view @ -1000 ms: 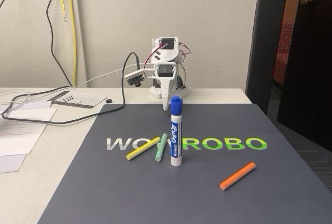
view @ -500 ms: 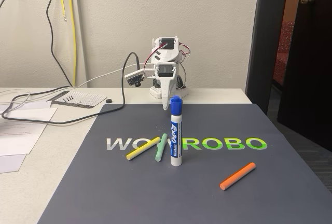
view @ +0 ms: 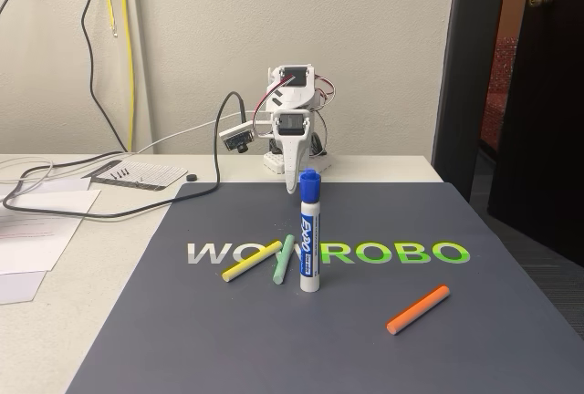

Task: Pick up the blue marker.

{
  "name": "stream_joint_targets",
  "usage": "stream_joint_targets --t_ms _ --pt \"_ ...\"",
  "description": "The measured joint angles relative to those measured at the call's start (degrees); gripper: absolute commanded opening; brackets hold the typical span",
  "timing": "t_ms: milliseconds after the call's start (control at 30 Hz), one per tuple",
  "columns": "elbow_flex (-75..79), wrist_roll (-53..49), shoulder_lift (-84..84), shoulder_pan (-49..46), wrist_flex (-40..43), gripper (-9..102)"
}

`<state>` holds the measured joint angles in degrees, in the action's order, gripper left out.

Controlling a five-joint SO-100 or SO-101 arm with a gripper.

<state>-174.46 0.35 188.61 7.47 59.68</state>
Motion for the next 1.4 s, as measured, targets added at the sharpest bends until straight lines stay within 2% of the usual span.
stream_joint_targets --t_ms 1067,1267,1400 --pt "0.35 -1.14 0.00 -0.26 -1.05 0" --pt "6.42 -0.26 -1.32 -1.14 -2.46 0" --pt "19.69 -0.88 -18.19 -0.53 -1.85 0"
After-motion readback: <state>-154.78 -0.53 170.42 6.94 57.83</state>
